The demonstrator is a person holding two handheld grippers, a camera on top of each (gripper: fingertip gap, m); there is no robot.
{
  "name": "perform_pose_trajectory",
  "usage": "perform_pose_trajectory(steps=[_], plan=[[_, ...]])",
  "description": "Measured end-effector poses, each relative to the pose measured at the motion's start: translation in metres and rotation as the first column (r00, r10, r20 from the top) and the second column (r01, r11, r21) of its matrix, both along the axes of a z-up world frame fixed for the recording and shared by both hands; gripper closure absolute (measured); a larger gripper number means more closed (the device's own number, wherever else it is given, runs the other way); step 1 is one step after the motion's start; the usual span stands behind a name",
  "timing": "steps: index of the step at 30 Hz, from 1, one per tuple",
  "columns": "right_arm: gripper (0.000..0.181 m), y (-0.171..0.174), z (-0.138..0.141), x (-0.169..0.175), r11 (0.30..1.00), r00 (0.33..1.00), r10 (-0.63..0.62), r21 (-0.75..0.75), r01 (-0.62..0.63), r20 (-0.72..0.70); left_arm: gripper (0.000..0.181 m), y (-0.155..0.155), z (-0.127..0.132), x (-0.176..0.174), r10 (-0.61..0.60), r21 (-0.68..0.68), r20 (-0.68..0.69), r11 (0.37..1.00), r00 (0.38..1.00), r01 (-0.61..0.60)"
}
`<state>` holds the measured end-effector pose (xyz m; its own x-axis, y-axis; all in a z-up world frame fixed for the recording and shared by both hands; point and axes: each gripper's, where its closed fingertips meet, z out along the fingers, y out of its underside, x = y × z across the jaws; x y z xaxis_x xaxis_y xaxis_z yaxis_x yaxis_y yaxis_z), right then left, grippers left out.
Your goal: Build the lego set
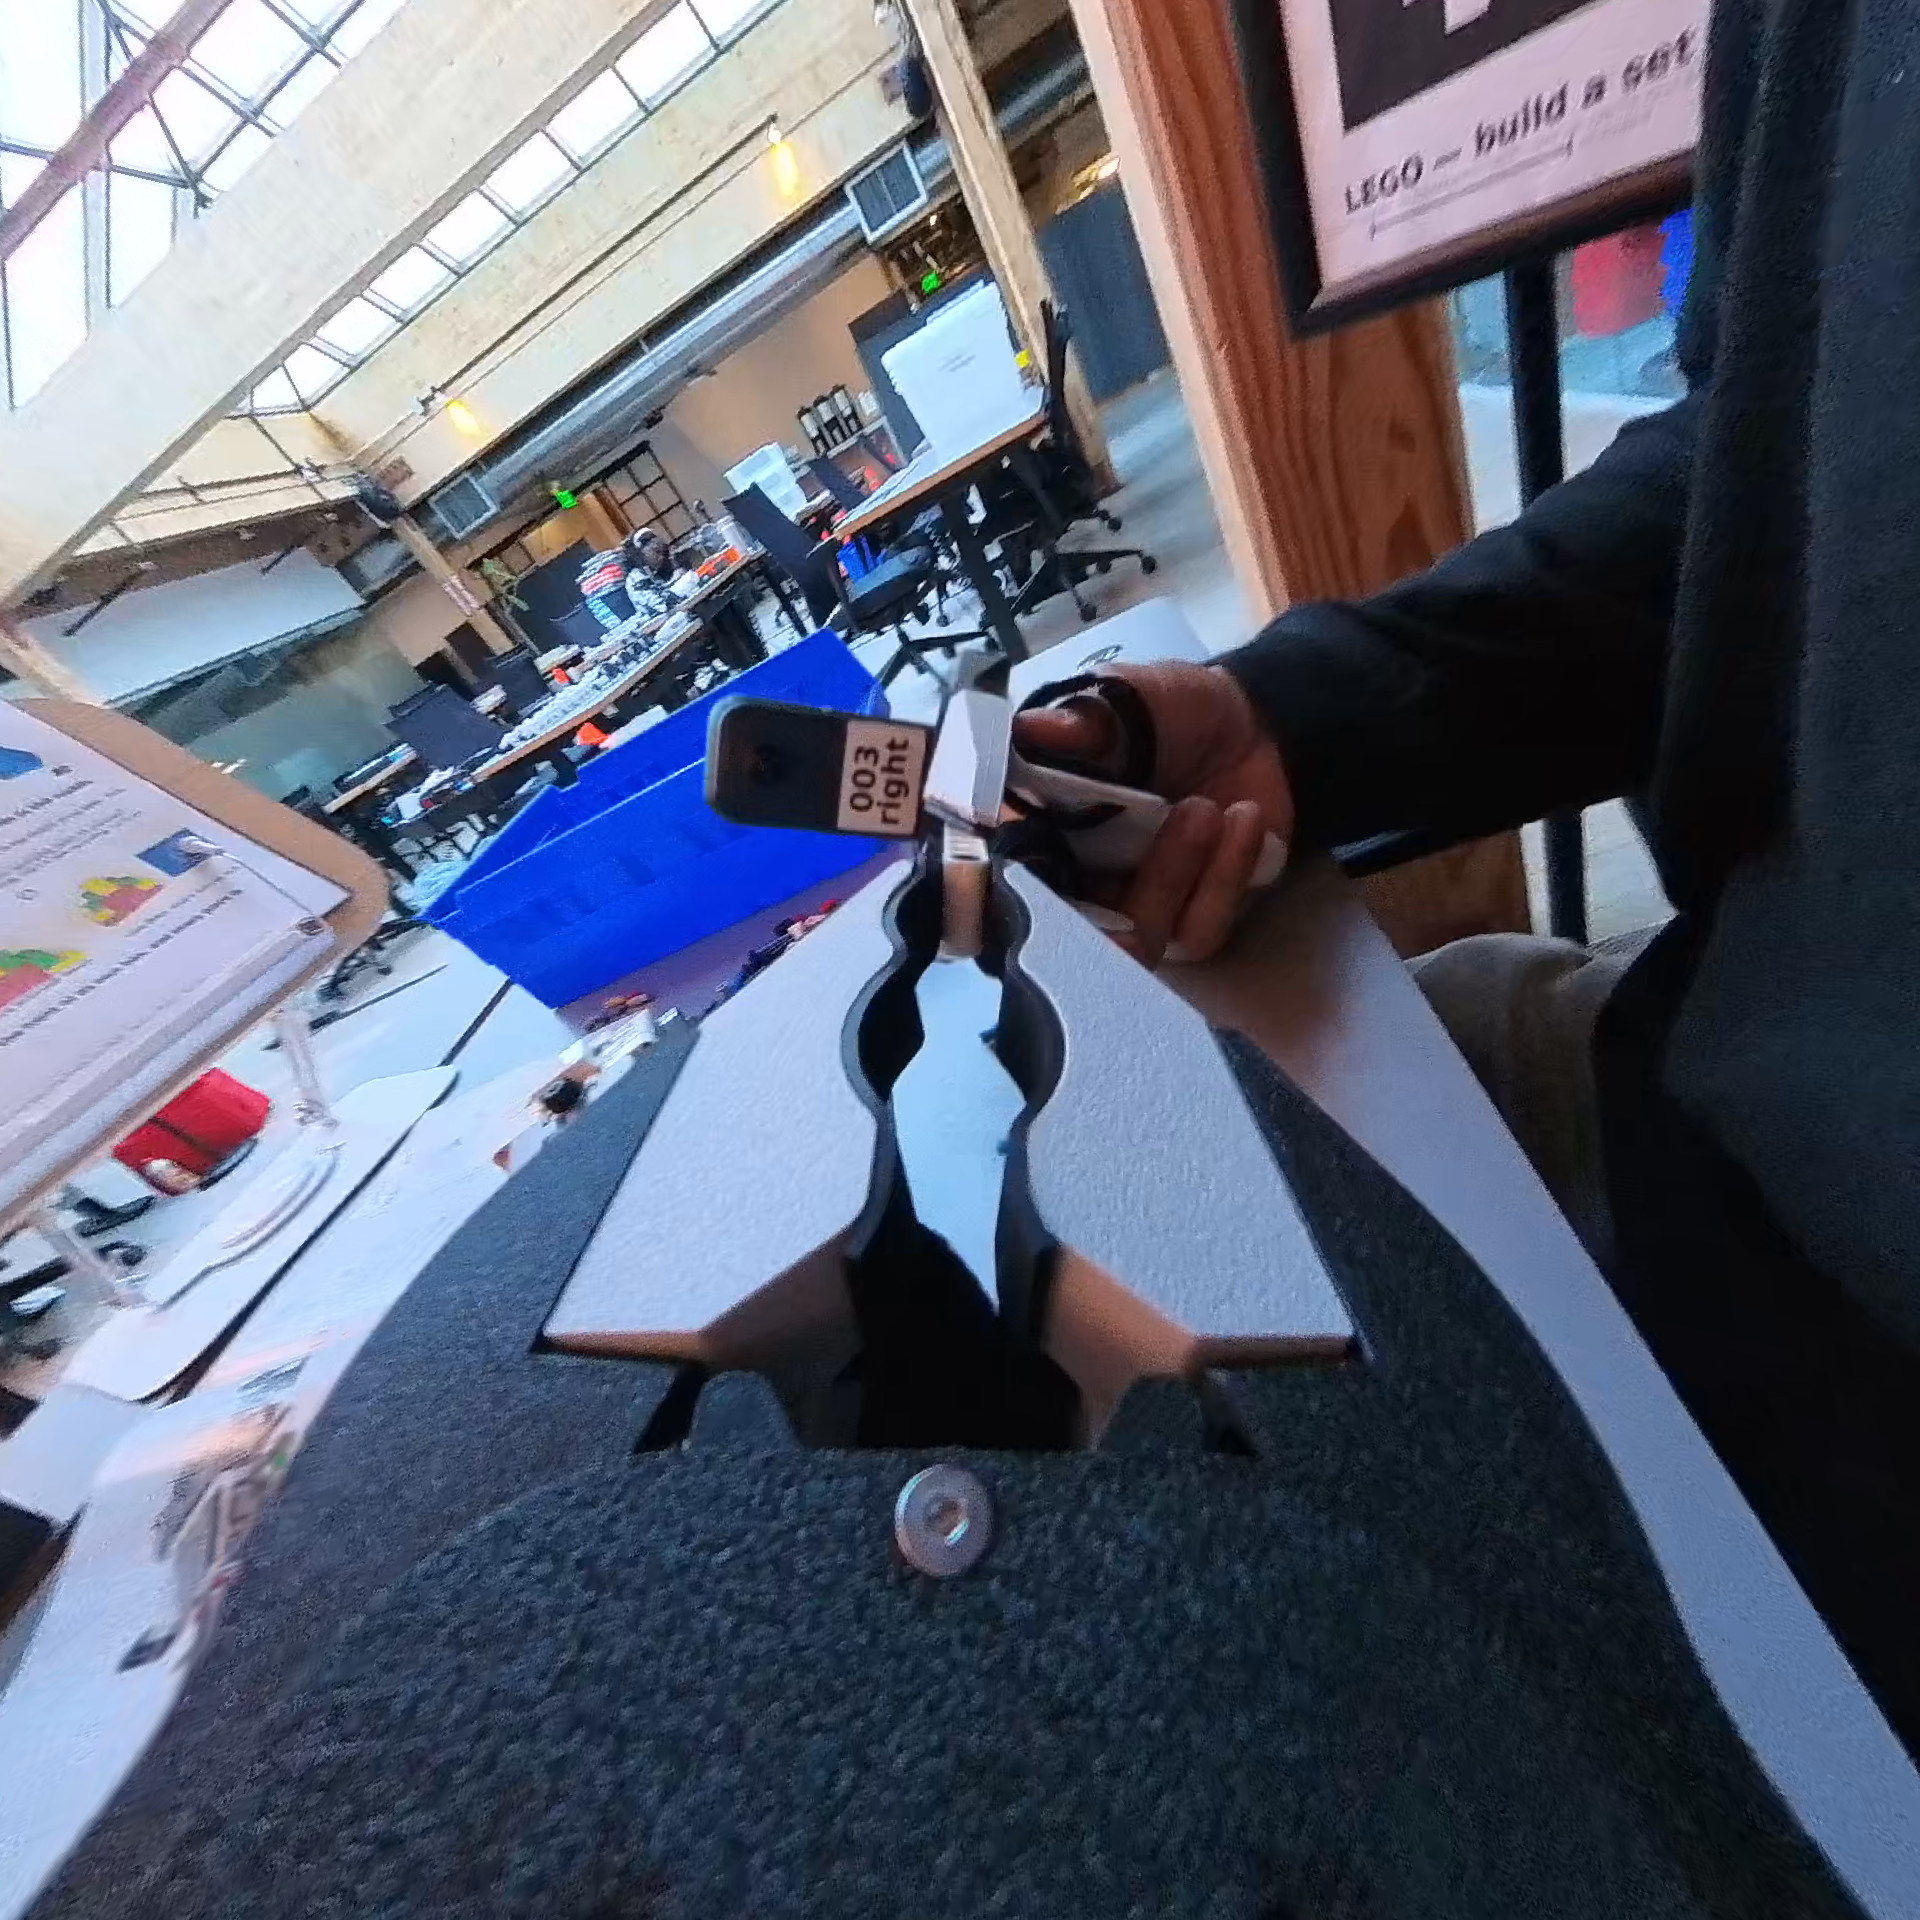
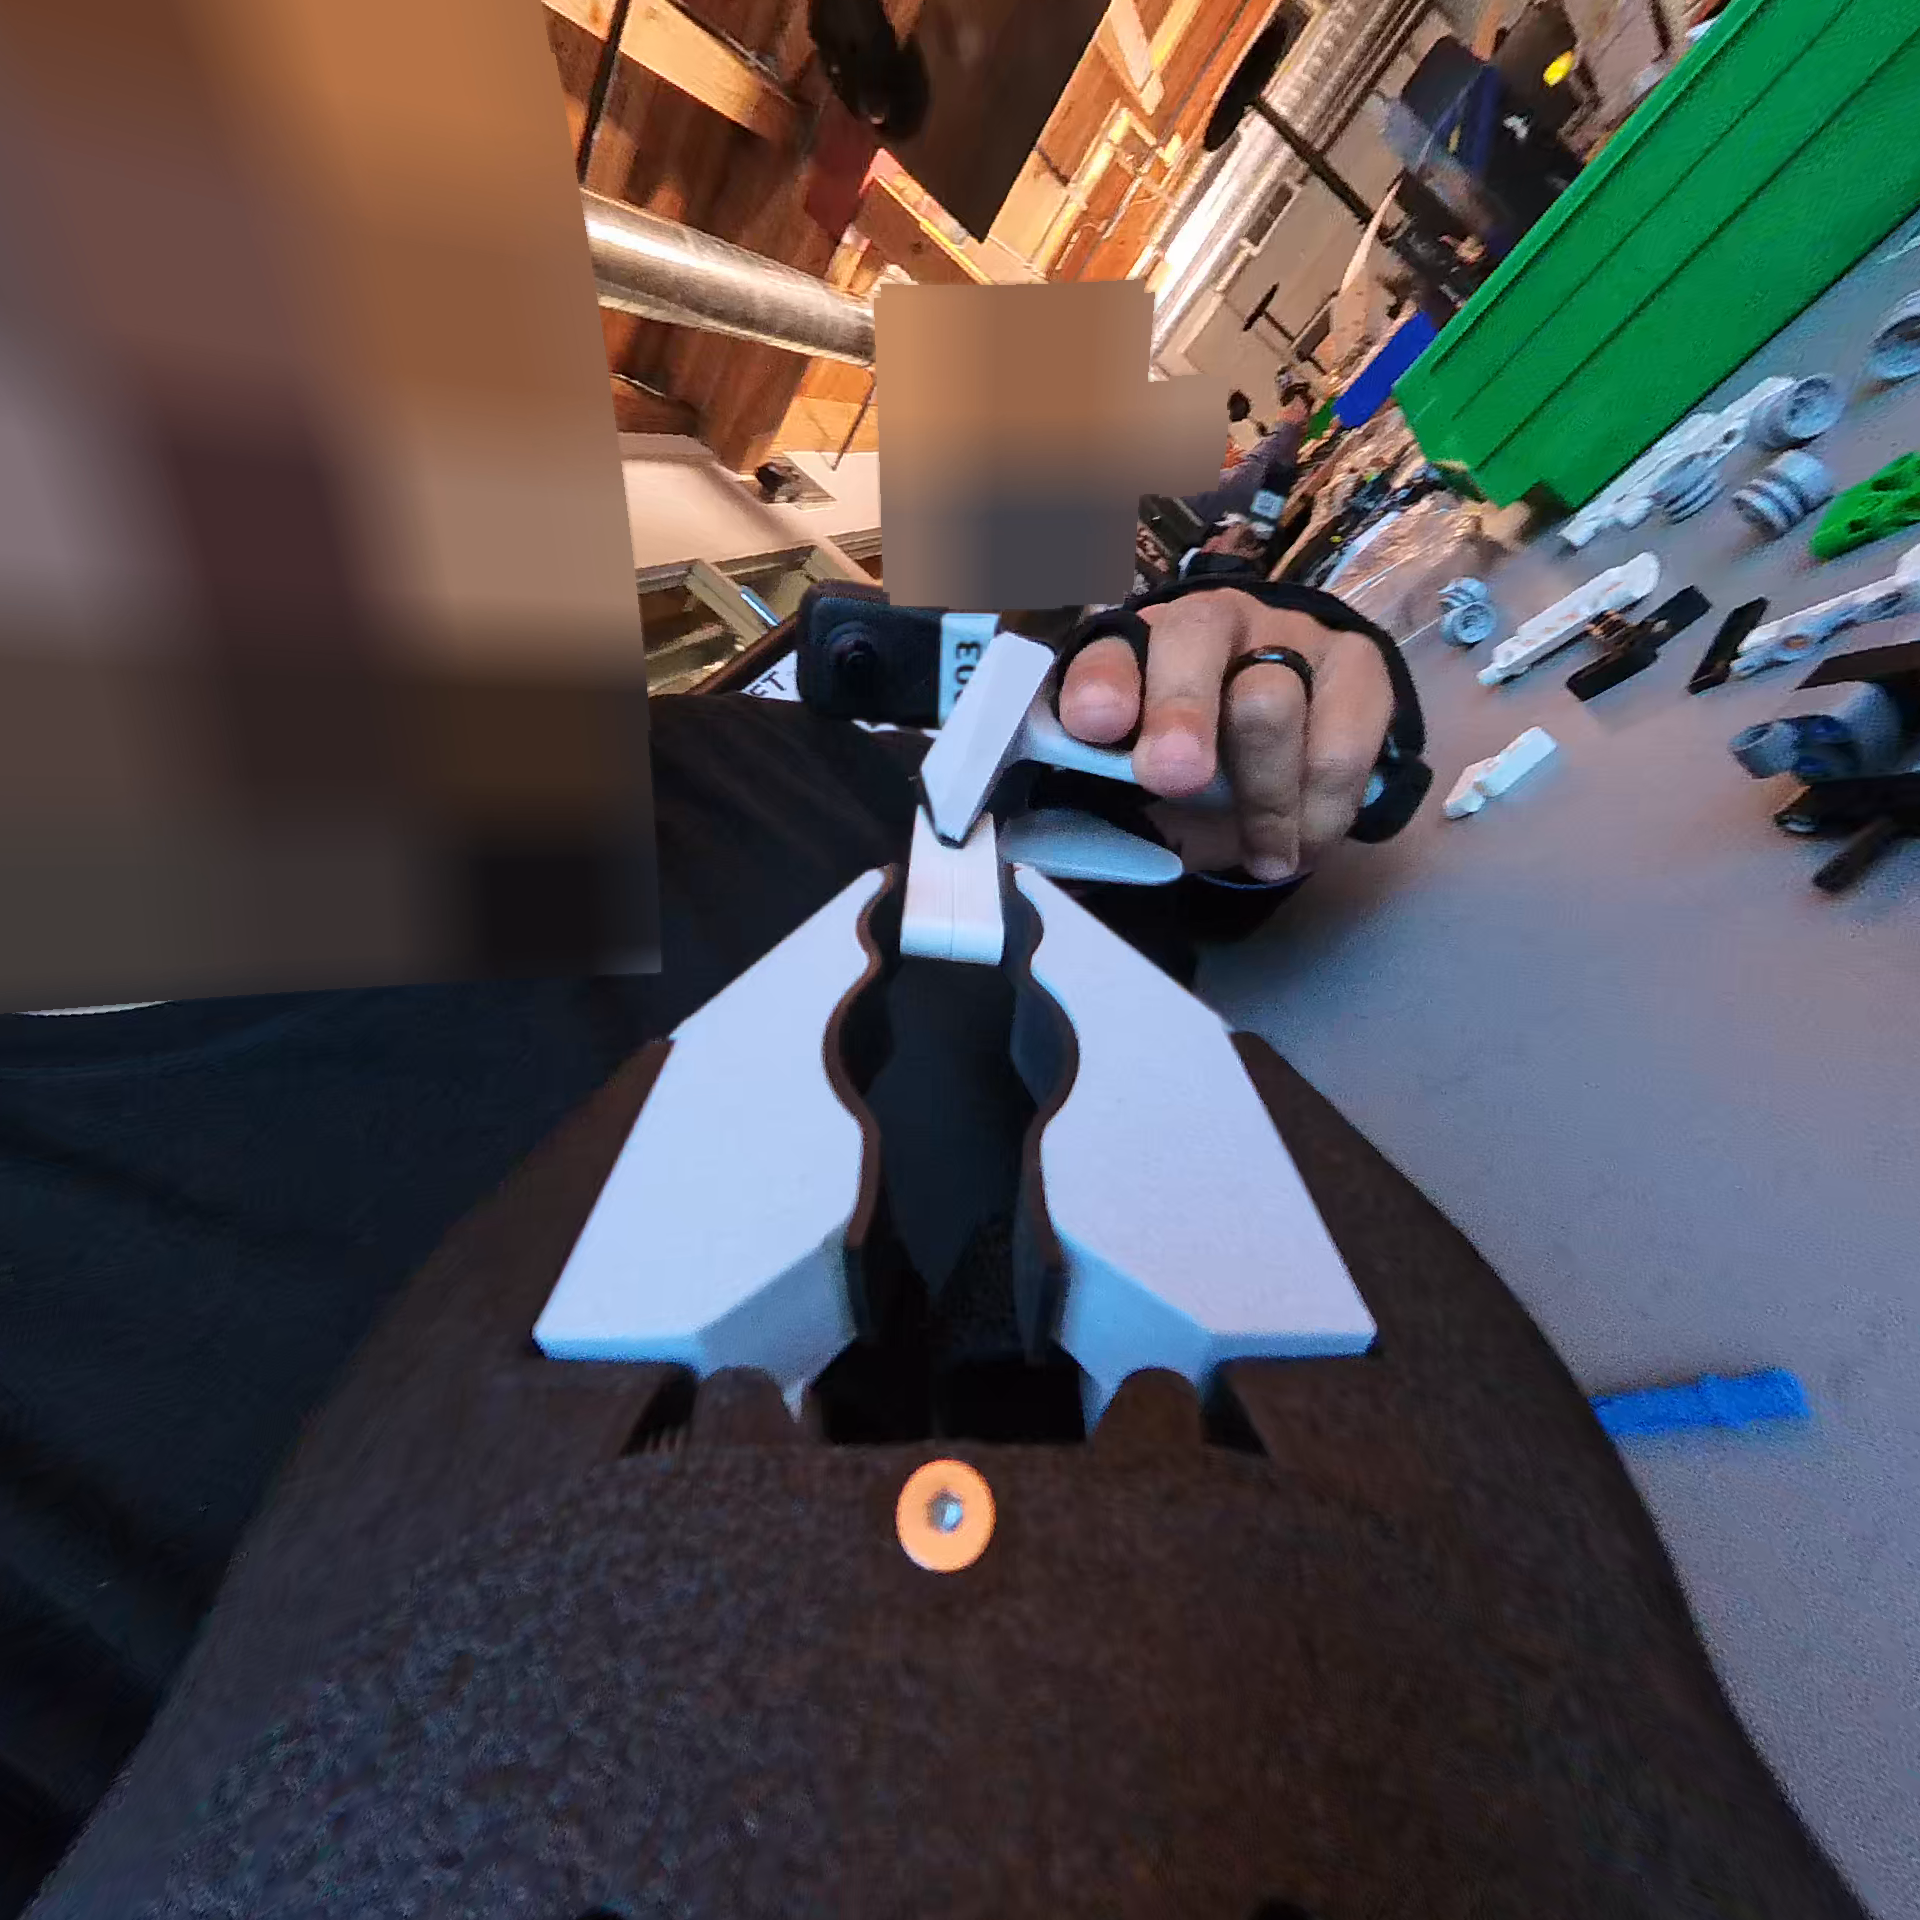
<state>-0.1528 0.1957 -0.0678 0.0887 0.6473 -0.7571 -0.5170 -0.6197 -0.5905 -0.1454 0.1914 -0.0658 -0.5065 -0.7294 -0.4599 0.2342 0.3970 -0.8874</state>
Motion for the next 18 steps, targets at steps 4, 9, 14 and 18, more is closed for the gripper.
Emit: perform_pose_trajectory(steps=[4, 9, 14, 18], plan=[[0.164, -0.0007, 0.0032, -0.0011, 1.000, 0.999, 0.029, 0.005, -0.029, -0.032, 0.175, -0.0012, 0.0042, -0.0014, -0.018, -0.039, -0.004, 0.999, 1.000, 0.018], [0.164, -0.0025, 0.0044, -0.0001, 0.999, 0.998, 0.044, 0.001, -0.044, -0.054, 0.175, -0.0026, 0.0056, -0.0003, 0.025, -0.005, 0.045, 1.000, 0.999, -0.025], [0.164, -0.0035, 0.0044, -0.0004, 0.999, 0.997, 0.048, -0.003, -0.048, -0.059, 0.175, -0.0033, 0.0061, -0.0012, 0.034, 0.009, 0.067, 0.999, 0.997, -0.034], [0.164, -0.0040, 0.0049, -0.0005, 0.999, 0.997, 0.050, -0.001, -0.050, -0.063, 0.175, -0.0036, 0.0070, -0.0022, 0.034, 0.015, 0.075, 0.999, 0.997, -0.035]])
